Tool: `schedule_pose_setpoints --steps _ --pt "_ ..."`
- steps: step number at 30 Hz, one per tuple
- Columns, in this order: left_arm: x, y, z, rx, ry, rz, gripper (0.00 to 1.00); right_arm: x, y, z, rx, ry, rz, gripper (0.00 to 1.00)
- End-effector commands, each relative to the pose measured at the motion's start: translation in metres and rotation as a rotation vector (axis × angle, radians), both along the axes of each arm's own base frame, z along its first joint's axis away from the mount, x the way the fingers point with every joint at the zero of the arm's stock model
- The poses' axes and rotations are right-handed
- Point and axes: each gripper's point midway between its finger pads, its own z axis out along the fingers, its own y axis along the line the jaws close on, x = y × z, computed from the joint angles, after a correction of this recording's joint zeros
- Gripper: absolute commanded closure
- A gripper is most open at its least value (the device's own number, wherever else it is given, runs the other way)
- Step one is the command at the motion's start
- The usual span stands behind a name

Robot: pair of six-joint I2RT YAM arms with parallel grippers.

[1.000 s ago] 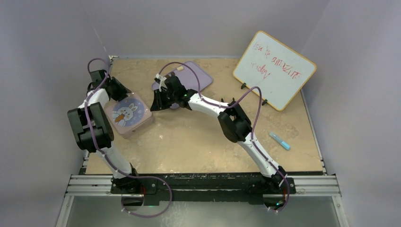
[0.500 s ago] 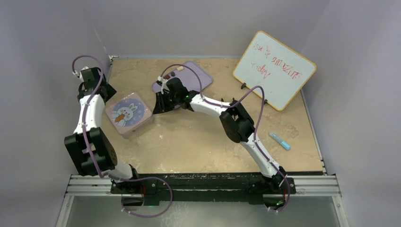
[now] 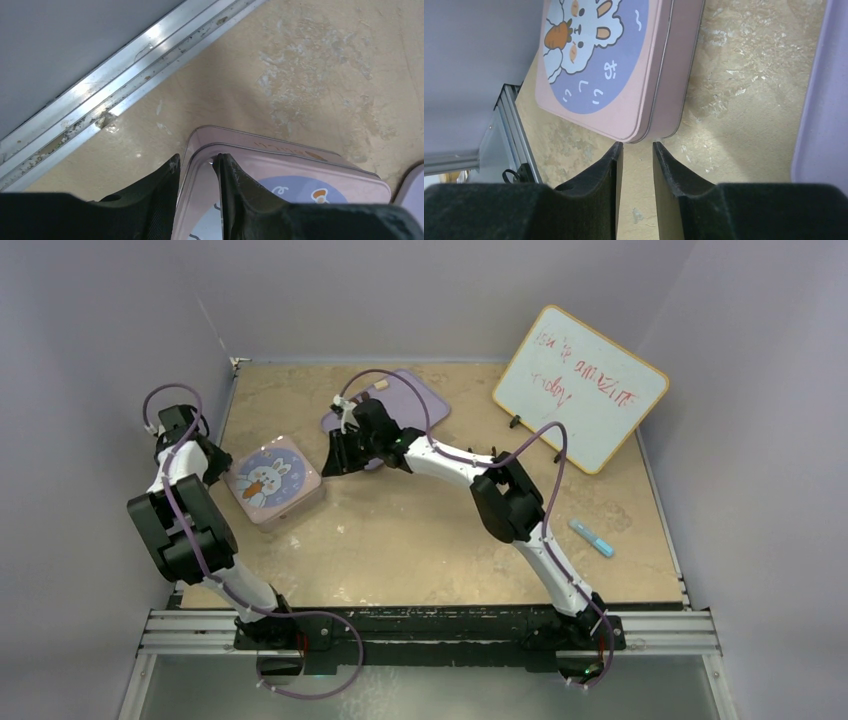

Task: Pack the chocolate
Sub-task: Adjust the packing box at the center of the board.

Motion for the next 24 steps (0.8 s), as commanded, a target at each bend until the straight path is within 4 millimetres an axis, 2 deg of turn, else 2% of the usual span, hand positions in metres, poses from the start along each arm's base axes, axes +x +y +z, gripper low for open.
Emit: schedule_pose_setpoints --steps 1,7,10,13,15,18,19,20,22,24 --pt "-0.011 -0.02 -0.022 -0.08 0.068 -0.044 0.68 -0.002 0.001 0.049 0.072 -0.062 0.02 0.7" --pt "-0.008 -0.016 0.007 -0.041 0.01 -0.033 0.64 -0.003 0.0 0.049 0.071 -0.055 0.017 0.7" --pt "-0.004 -0.017 0.031 -0.018 -0.053 -0.04 0.59 -0.005 -0.003 0.051 0.069 -0.067 0.025 0.64" --pt "0.001 -0.028 0.061 -0.007 -0.156 -0.081 0.53 -0.002 -0.009 0.056 0.063 -0.09 0.014 0.57" --pt "0.006 -0.044 0.077 -0.014 -0.22 -0.141 0.5 -0.001 -0.015 0.058 0.04 -0.104 0.011 0.48" --pt "0.012 -0.071 0.1 -0.043 -0.305 -0.235 0.45 0.01 -0.036 0.061 -0.009 -0.122 -0.046 0.34" --pt "0.015 -0.086 0.107 -0.076 -0.343 -0.288 0.27 0.014 -0.042 0.065 -0.009 -0.123 -0.064 0.3" --pt "0.016 -0.099 0.113 -0.1 -0.376 -0.331 0.22 0.016 -0.049 0.072 -0.009 -0.126 -0.08 0.25" --pt "0.015 -0.121 0.127 -0.135 -0.433 -0.41 0.17 0.021 -0.063 0.082 -0.03 -0.14 -0.125 0.03" --pt "0.013 -0.146 0.144 -0.157 -0.493 -0.493 0.14 0.024 -0.08 0.09 -0.061 -0.162 -0.174 0.01"
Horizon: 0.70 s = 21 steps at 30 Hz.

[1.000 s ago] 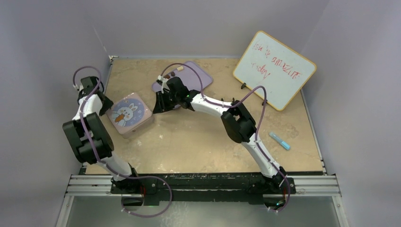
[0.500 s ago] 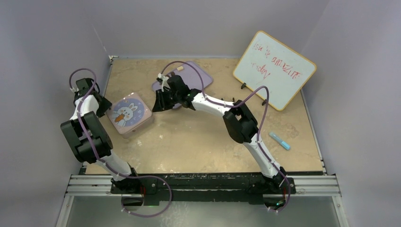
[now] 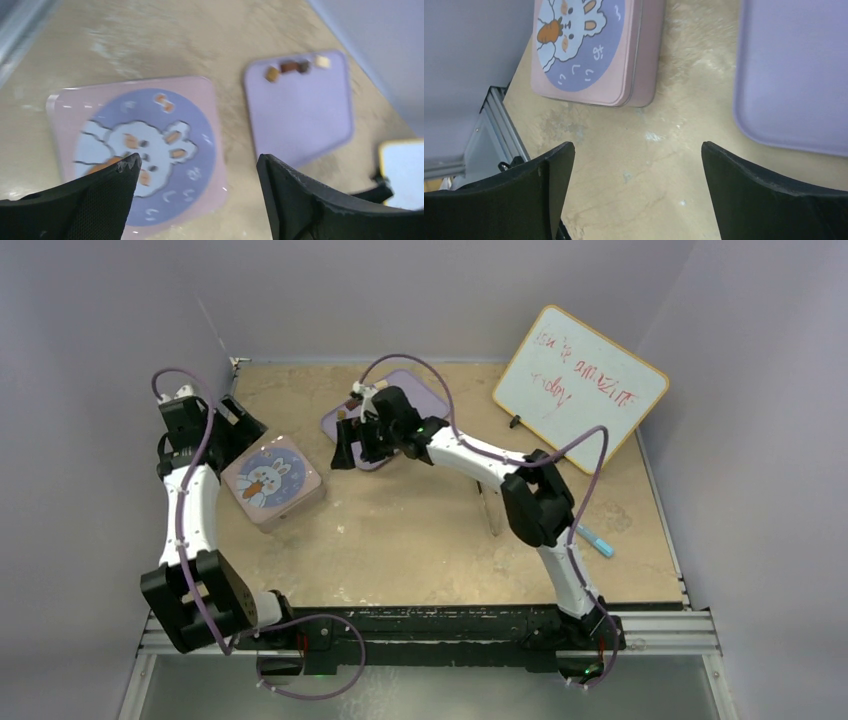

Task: Pack the chocolate
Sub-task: Adjust the packing box at the center of the board, then reset both arms

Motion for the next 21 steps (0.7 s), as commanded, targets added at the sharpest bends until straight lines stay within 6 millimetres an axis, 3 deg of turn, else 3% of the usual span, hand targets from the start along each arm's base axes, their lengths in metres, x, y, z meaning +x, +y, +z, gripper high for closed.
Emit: schedule_pose_setpoints --steps 1,6,10,13,17,21 --pt "-0.001 -0.067 0.037 -0.082 -0.165 -0.253 0.13 0.017 -0.041 0.065 -0.007 -0.135 -0.121 0.01" --pt "-0.025 -0.137 0.06 -0.154 -0.268 -0.476 0.11 0.006 -0.092 0.069 -0.145 -0.203 -0.21 0.01" --pt "-0.048 -0.165 0.063 -0.113 -0.312 -0.588 0.09 0.003 -0.138 0.08 -0.27 -0.257 -0.322 0.01" --pt "-0.064 -0.189 0.06 -0.085 -0.362 -0.671 0.08 0.003 -0.168 0.101 -0.335 -0.263 -0.461 0.01" --pt "-0.084 -0.225 0.06 -0.07 -0.386 -0.814 0.08 -0.022 -0.201 0.113 -0.36 -0.228 -0.543 0.01" --pt "-0.095 -0.238 0.067 -0.057 -0.411 -0.876 0.07 -0.047 -0.232 0.124 -0.319 -0.254 -0.594 0.01"
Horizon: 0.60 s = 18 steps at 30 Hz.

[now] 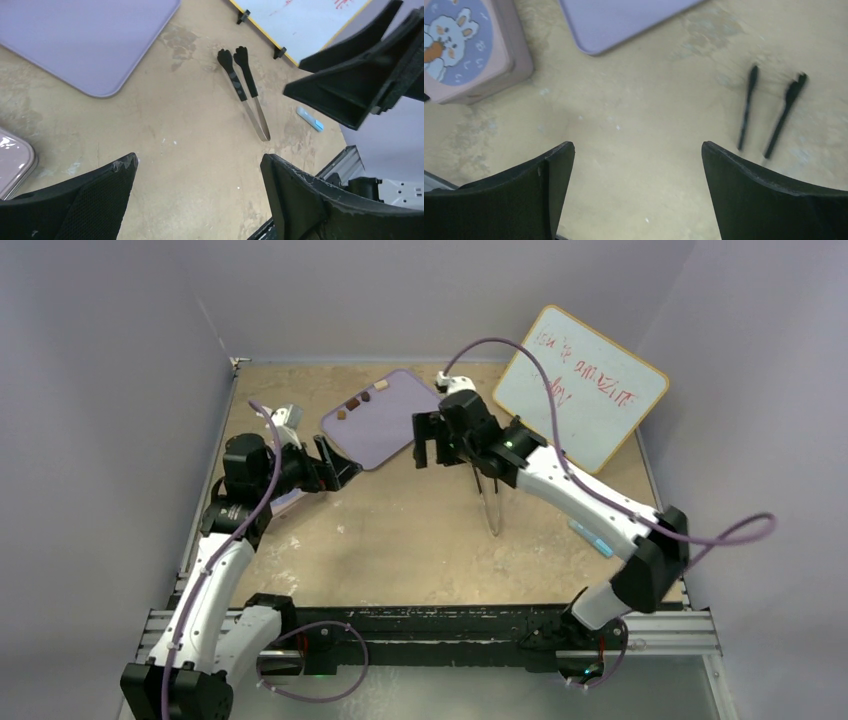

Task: Pack the chocolate
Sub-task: Reset both arms

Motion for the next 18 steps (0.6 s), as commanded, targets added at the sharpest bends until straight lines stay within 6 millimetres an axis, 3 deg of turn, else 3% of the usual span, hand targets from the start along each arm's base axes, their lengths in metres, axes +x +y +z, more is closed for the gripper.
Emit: schedule_pose_setpoints --steps 1,7,12,18 --pt "-0.006 -0.009 0.018 0.028 -0.117 -0.065 0.06 -0.029 -0.053 0.024 0.011 -0.061 -0.117 0.01" --pt "-0.016 -0.007 0.028 0.036 -0.187 -0.063 0.05 -0.054 -0.082 0.04 0.062 -0.157 -0.098 0.01" --pt "-0.023 -0.009 0.041 0.035 -0.252 -0.081 0.05 -0.065 -0.084 0.038 0.12 -0.183 -0.069 0.01" --pt "-0.025 -0.007 0.039 0.043 -0.254 -0.079 0.04 -0.068 -0.081 0.031 0.16 -0.191 -0.056 0.01"
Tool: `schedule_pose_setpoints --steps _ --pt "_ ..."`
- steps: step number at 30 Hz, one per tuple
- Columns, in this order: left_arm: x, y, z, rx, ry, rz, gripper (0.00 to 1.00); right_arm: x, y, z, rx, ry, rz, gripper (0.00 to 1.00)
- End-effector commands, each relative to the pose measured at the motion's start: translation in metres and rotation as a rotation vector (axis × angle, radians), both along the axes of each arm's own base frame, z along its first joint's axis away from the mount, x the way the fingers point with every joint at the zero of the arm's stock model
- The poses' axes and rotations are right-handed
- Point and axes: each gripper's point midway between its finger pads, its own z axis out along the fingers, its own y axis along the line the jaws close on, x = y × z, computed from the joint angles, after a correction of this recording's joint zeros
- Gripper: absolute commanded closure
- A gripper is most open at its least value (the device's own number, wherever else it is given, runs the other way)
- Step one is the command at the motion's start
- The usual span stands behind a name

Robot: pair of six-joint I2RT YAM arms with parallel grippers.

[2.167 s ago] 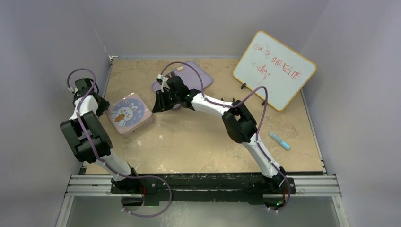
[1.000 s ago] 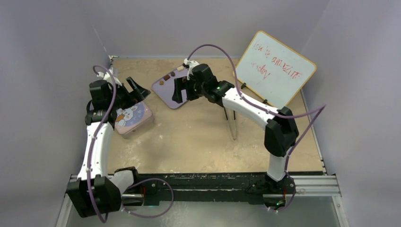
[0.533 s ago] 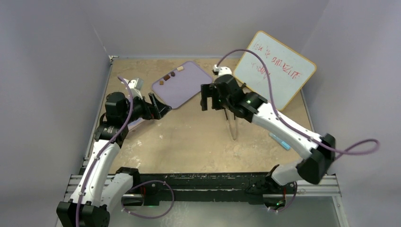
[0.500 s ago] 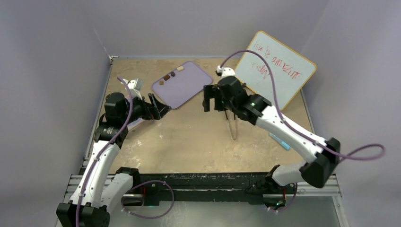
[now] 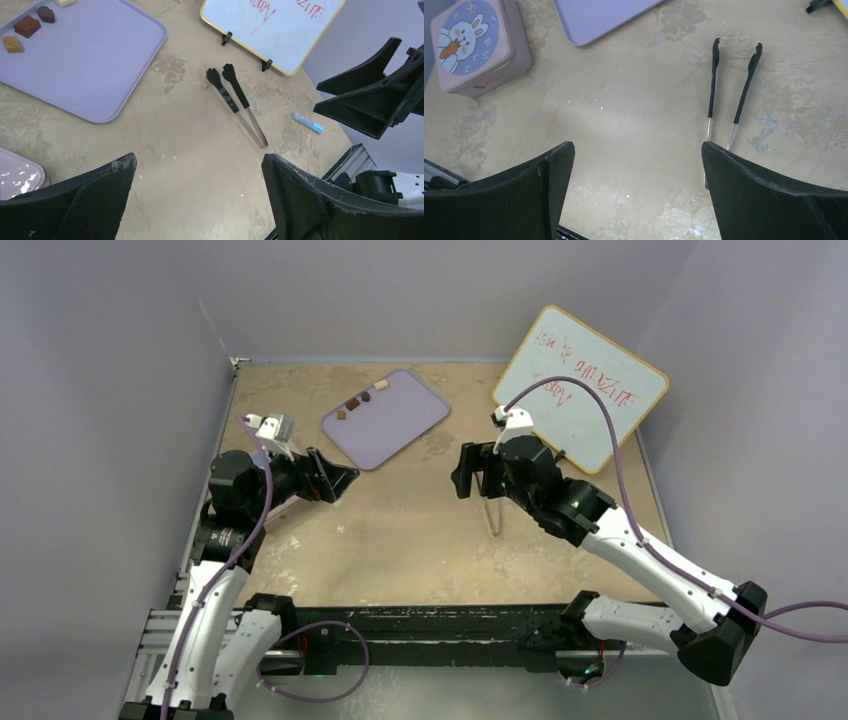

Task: Pack the chocolate
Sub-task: Reset both arms

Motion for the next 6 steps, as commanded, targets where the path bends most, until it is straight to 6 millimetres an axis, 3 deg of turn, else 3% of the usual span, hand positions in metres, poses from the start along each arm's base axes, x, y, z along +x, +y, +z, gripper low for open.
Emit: schedule_pose_setpoints --steps 1,6 --pt "0.0004 -0.0009 0.0064 0.024 -0.059 -0.017 0.04 0.0032 0.0104 0.0132 0.068 -0.056 0.021 0.01" --pt "0.0012 0.0007 0.0057 0.03 -0.06 -0.008 0.04 0.0037 0.0151 0.0104 0.077 -0.055 0.037 0.01"
